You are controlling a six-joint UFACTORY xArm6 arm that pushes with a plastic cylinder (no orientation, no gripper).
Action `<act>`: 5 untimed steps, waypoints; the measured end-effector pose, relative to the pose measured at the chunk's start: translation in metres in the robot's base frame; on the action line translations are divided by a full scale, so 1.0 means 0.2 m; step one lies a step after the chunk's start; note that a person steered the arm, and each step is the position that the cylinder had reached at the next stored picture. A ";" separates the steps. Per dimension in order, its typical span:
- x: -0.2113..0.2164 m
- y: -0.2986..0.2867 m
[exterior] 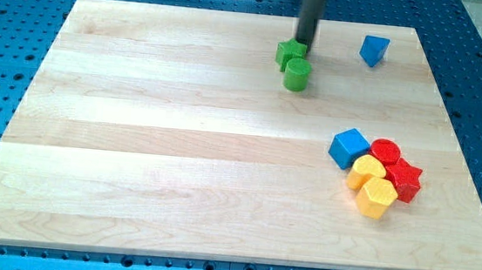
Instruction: Move green star into the yellow heart
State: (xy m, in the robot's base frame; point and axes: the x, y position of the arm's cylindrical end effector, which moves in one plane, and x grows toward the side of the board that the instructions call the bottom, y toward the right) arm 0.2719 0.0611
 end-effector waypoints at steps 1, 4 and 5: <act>0.43 -0.23; 0.17 -0.16; 0.37 -0.02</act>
State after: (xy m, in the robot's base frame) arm 0.3450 0.0567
